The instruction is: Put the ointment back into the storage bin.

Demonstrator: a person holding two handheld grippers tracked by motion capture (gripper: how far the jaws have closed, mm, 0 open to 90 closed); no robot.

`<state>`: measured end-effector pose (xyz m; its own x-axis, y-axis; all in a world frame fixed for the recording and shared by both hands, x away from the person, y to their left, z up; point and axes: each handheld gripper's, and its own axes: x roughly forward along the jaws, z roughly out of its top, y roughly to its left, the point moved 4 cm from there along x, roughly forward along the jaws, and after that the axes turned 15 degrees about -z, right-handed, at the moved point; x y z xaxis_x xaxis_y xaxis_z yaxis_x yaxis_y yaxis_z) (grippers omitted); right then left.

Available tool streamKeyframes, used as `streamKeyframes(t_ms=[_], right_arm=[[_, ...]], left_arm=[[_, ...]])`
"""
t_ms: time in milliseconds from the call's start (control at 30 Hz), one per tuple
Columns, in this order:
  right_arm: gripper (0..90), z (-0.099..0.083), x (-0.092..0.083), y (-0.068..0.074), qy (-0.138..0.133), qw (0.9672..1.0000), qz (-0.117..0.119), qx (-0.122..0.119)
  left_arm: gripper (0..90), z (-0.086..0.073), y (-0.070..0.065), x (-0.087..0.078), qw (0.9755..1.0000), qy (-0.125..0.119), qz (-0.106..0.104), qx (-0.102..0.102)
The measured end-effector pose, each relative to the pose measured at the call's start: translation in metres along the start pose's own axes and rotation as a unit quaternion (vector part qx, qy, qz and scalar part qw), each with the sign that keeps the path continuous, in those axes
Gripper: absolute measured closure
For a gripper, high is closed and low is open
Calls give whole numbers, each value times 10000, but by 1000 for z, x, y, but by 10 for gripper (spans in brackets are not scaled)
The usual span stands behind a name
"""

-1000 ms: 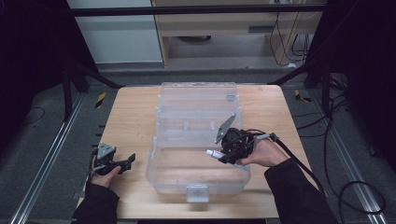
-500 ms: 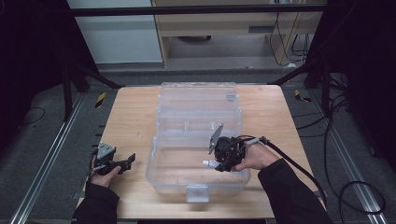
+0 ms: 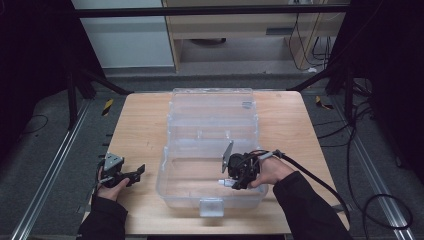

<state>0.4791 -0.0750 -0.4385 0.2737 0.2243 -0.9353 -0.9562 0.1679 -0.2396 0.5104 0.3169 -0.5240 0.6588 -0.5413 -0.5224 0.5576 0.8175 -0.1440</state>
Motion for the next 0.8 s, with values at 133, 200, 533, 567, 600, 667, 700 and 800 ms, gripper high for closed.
streamKeyframes(t_ms=[133,200,533,567,600,667,700,800], right_arm=[[695,-1,6,2,58,10000,55,-36],[696,0,10,3,68,9999,78,-57],[695,-2,23,6,183,9996,90,-194],[695,-2,26,6,191,9995,99,-245],[695,-2,27,6,200,9995,109,-238],[695,-2,28,7,256,9995,86,-170],[695,-2,30,6,200,9994,114,-240],[695,-3,32,6,195,9994,104,-272]], left_arm=[[92,0,0,0,10000,-4,-1,-2],[92,0,0,0,10000,-4,-3,-1],[92,0,0,0,10000,-8,-2,3],[92,0,0,0,10000,-9,-2,2],[92,0,0,0,10000,-9,-3,1],[92,0,0,0,10000,-9,-3,1],[92,0,0,0,10000,-7,-3,2],[92,0,0,0,10000,-7,-3,2]])
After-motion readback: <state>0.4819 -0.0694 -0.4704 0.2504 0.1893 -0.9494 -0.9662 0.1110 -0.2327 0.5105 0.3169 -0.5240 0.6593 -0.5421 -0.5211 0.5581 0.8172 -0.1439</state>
